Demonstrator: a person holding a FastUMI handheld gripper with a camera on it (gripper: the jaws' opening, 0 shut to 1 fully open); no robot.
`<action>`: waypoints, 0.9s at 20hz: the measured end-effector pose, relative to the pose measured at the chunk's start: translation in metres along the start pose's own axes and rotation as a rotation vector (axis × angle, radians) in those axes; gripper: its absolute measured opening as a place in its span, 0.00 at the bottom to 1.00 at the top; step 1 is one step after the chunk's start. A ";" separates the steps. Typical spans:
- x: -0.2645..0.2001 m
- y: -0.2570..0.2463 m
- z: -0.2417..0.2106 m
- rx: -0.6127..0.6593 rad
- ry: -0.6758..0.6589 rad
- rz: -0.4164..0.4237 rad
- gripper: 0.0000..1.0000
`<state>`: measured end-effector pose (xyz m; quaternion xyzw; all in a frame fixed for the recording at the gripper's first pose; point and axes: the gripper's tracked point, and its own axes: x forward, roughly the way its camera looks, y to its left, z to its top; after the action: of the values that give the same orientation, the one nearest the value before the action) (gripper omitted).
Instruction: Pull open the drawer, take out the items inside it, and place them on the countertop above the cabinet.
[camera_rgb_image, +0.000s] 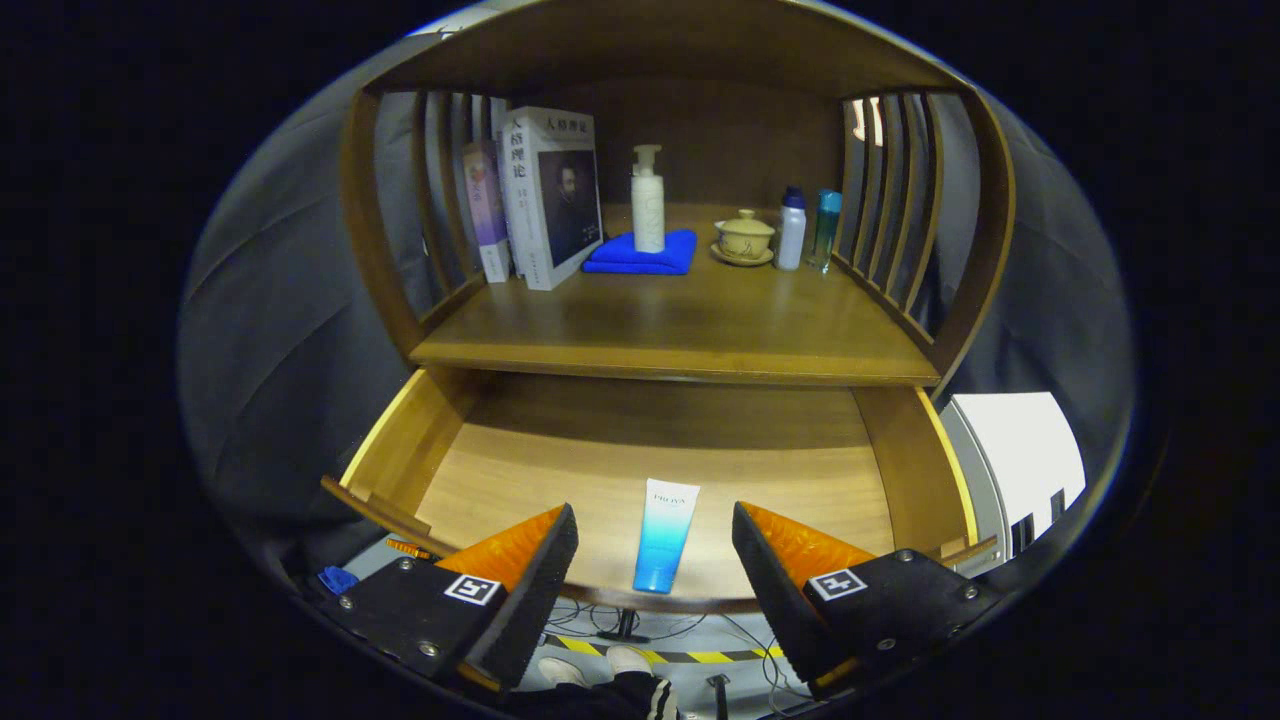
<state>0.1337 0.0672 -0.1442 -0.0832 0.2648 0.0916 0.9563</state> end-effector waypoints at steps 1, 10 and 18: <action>0.010 -0.001 0.000 0.008 0.020 0.000 0.96; 0.077 -0.010 -0.043 0.030 0.287 -0.011 0.96; 0.098 -0.011 -0.071 0.060 0.450 -0.031 0.95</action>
<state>0.1833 0.0548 -0.2543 -0.0774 0.4728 0.0480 0.8764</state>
